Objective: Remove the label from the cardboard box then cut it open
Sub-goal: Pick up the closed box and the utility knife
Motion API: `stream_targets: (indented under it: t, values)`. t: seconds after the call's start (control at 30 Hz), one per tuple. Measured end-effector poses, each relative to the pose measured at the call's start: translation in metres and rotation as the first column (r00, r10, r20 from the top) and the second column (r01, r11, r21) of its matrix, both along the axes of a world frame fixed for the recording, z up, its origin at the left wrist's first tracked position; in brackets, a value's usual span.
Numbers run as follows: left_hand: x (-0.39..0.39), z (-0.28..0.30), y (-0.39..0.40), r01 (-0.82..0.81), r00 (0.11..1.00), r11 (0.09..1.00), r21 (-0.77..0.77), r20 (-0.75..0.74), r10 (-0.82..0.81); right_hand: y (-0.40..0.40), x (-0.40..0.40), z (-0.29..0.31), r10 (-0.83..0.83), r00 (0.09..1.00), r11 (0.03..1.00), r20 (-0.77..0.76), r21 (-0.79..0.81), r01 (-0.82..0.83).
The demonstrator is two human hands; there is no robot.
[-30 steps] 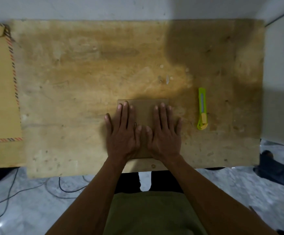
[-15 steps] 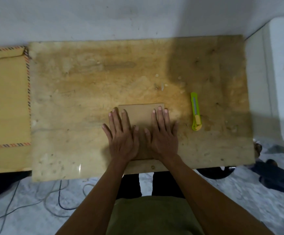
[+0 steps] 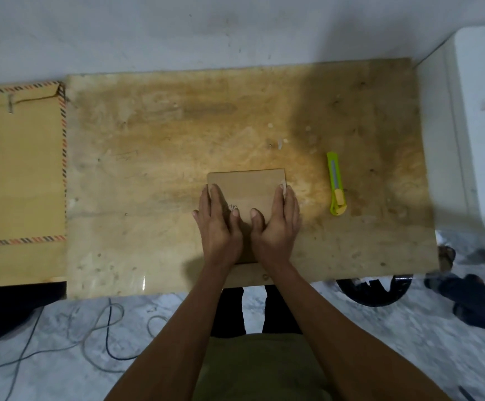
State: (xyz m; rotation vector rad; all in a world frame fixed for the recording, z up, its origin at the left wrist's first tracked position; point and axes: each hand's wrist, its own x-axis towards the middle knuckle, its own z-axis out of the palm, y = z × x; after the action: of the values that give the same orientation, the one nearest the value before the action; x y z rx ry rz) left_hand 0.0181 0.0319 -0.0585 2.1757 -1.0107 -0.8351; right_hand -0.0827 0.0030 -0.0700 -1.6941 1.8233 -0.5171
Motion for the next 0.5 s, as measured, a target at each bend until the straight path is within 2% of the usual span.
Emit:
stream_targets:
  t: [0.07,0.17,0.27,0.33,0.4,0.5]
  values:
    - [-0.001,0.008,0.002,-0.048,0.998,0.998,-0.035,-0.038,0.046,-0.002,-0.002,0.006,0.011,0.999,1.0,0.042,-0.02,-0.01]
    - [0.003,0.025,0.006,-0.081,0.996,0.991,-0.111,-0.029,0.078,-0.009,-0.007,0.019,0.005,0.99,0.999,0.143,0.032,-0.009]
    - [0.017,0.045,0.009,-0.138,0.988,0.979,-0.152,-0.084,0.126,-0.023,-0.011,0.043,-0.1,0.954,0.995,0.282,0.037,0.094]
    - [0.027,0.06,0.008,-0.169,0.979,0.971,-0.17,-0.143,0.146,-0.033,-0.01,0.064,-0.166,0.921,0.985,0.353,0.109,0.135]
    - [0.037,0.072,0.008,-0.179,0.974,0.963,-0.201,-0.176,0.144,-0.039,-0.009,0.079,-0.157,0.893,0.98,0.422,0.178,0.088]
    - [0.049,0.088,0.007,-0.175,0.969,0.959,-0.225,-0.214,0.127,-0.038,-0.009,0.092,-0.044,0.889,0.99,0.456,0.14,-0.023]
